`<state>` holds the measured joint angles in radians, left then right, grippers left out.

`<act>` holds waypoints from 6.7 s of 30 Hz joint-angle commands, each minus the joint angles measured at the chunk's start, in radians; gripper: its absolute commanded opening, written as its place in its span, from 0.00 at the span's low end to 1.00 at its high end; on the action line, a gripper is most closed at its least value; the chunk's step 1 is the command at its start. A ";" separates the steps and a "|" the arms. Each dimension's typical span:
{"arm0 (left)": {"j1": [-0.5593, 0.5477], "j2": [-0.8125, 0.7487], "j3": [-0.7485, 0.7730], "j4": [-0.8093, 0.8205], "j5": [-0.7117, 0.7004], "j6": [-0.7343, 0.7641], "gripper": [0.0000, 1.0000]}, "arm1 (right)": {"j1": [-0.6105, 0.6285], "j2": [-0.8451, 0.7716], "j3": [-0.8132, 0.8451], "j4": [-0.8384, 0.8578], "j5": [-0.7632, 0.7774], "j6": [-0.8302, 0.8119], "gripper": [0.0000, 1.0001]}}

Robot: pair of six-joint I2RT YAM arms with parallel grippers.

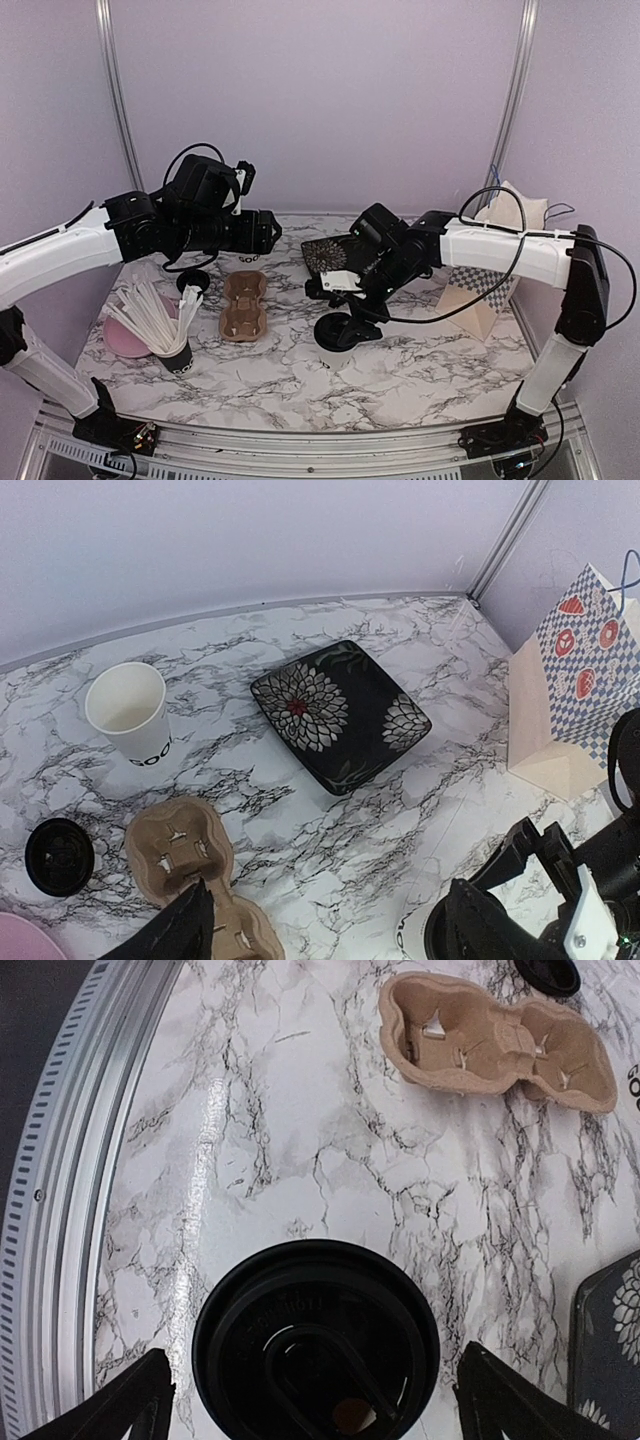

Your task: Pack the takeout coffee

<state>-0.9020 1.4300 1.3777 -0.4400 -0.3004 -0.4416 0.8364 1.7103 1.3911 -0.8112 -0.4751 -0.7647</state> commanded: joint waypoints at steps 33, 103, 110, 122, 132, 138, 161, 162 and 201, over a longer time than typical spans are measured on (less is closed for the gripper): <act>0.025 -0.015 -0.023 0.001 0.042 0.026 0.81 | -0.260 -0.041 0.057 -0.047 0.126 0.087 0.72; 0.334 0.910 0.828 -0.356 -0.055 0.372 0.44 | -0.345 -0.142 0.013 0.078 -0.010 0.212 0.96; 0.337 0.941 0.830 -0.358 -0.083 0.380 0.27 | -0.341 -0.153 -0.003 0.089 -0.005 0.206 0.94; 0.322 0.846 0.819 -0.359 -0.084 0.412 0.00 | -0.341 -0.143 -0.002 0.090 0.015 0.200 0.93; 0.117 0.499 0.639 -0.363 -0.009 0.525 0.00 | -0.436 -0.143 0.096 0.113 -0.009 0.287 0.92; -0.055 0.316 0.416 -0.367 0.128 0.585 0.00 | -0.473 -0.196 -0.012 0.223 -0.145 0.217 0.97; -0.364 0.484 0.327 -0.353 0.209 0.624 0.00 | -0.473 -0.218 -0.251 0.420 -0.156 0.216 0.97; -0.363 0.491 0.325 -0.350 0.215 0.627 0.00 | -0.473 -0.219 -0.252 0.419 -0.159 0.212 0.97; -0.004 0.372 0.473 -0.599 -0.134 0.339 0.47 | -0.473 -0.206 -0.261 0.392 -0.210 0.193 0.97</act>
<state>-1.1217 1.8008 1.8206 -0.8555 -0.2981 0.1013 0.3607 1.5124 1.1301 -0.4183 -0.6655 -0.5545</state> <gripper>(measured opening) 0.497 0.972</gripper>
